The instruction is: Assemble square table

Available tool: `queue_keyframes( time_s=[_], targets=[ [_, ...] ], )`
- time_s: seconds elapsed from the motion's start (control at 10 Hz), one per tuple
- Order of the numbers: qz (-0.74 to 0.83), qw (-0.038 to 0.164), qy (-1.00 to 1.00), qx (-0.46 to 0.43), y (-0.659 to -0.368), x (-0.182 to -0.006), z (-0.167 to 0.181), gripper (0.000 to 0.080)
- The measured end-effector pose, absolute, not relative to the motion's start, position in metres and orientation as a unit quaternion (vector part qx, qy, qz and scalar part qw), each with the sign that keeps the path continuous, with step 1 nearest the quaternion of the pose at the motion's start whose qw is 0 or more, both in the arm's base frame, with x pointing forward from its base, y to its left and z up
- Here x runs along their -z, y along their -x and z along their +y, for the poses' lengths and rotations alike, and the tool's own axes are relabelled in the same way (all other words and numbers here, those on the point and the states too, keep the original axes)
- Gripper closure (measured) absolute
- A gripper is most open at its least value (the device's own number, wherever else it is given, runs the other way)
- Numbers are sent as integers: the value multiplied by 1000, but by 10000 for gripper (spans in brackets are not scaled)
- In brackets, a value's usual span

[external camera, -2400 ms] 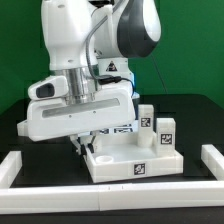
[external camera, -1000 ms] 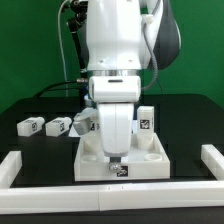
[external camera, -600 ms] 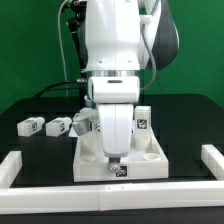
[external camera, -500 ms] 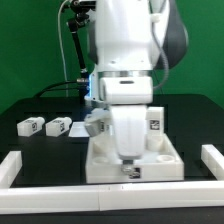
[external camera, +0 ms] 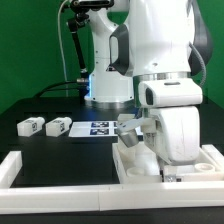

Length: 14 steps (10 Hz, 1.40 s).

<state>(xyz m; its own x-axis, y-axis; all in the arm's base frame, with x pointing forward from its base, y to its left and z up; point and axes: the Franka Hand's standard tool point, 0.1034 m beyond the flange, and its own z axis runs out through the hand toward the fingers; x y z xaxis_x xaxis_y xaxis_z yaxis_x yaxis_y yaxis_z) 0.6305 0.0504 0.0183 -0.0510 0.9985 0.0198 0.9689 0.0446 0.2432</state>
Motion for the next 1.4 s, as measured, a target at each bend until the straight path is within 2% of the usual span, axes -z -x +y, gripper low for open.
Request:
queue_keyframes(
  time_s=[0.5,1.3,1.4],
  targets=[
    [712,75,-691,-94,-631,-19,50,721],
    [685,59,-723,-71,-626,-15,49,721],
    [686,51,-724,-59,-619,-11,48,460]
  ],
)
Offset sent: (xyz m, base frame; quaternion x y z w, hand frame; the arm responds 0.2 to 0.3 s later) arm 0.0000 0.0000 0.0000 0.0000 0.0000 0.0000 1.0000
